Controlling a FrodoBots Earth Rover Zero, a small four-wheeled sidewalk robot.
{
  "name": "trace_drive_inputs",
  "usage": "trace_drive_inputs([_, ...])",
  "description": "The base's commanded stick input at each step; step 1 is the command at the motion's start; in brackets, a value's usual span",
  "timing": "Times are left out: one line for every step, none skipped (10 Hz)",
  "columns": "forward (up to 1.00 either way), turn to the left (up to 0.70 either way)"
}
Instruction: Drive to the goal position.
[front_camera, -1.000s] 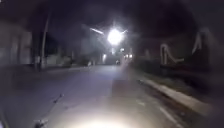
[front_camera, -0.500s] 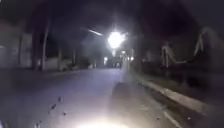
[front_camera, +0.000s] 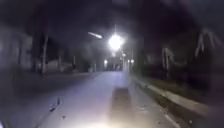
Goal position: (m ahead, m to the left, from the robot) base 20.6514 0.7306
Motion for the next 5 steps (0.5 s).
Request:
trace_drive_inputs([0.70, 0.00])
trace_drive_inputs([0.70, 0.00])
trace_drive_inputs([0.70, 0.00])
trace_drive_inputs([0.70, 0.00])
trace_drive_inputs([0.70, 0.00])
